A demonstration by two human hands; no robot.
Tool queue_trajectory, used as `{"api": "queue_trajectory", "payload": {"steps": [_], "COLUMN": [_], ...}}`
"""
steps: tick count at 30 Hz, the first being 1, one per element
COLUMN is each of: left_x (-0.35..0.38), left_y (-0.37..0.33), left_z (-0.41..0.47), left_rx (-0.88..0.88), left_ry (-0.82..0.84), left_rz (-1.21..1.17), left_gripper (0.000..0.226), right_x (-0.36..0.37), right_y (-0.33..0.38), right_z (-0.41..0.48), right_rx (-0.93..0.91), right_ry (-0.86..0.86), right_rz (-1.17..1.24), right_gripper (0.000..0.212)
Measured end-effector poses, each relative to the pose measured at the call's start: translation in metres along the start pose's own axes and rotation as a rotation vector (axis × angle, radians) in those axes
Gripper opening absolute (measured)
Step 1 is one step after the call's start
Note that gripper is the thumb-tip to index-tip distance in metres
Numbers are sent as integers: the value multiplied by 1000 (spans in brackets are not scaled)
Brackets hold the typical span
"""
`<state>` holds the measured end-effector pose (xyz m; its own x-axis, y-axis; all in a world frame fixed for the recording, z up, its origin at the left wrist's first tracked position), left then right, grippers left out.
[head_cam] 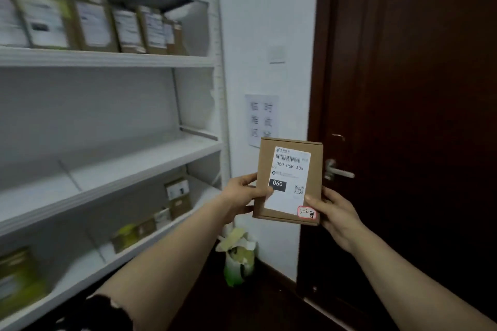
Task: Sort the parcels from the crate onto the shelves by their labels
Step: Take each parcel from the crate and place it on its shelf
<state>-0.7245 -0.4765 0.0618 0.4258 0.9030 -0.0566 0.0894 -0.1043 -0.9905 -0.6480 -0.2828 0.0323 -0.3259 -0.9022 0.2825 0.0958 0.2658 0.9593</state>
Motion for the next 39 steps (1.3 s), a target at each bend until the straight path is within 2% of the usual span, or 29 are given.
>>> {"api": "queue_trajectory", "payload": {"steps": [3, 7, 10, 15, 22, 27, 31, 39], "left_x": [-88, -183, -238, -299, -343, -353, -359, -408], "left_y": [-15, -30, -33, -21, -6, 1, 12, 36], "left_z": [0, -3, -2, 3, 32, 60, 80, 118], "left_rx": [52, 90, 102, 78, 58, 15, -15, -25], "left_ry": [-139, -311, -418, -555, -745, -853, -892, -958], "left_rz": [-11, -24, -2, -35, -99, -118, -140, -159], "left_gripper": [61, 55, 65, 64, 52, 49, 51, 47], "right_x": [94, 198, 253, 319, 370, 382, 393, 439], "right_y": [-11, -26, -40, -67, -92, -104, -119, -154], "right_z": [33, 66, 88, 127, 184, 230, 259, 301], "right_rx": [-5, -2, 14, 31, 120, 220, 273, 279], "right_ry": [121, 239, 301, 393, 546, 612, 650, 722], "right_rz": [9, 51, 59, -18, -30, -43, -74, -195], "right_gripper": [43, 43, 46, 56, 43, 16, 25, 25]}}
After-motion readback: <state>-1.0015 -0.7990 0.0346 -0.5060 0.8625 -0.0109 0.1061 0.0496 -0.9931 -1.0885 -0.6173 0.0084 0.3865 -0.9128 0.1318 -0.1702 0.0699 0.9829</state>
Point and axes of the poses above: each hand's wrist, its own z-axis towards the middle knuckle, its own x-axis out of the palm, y = z × x, the point moved 6 cm from there along z, towards the middle knuckle, and after that the axes turned 1 degree about -x, right-handed, at the moved point
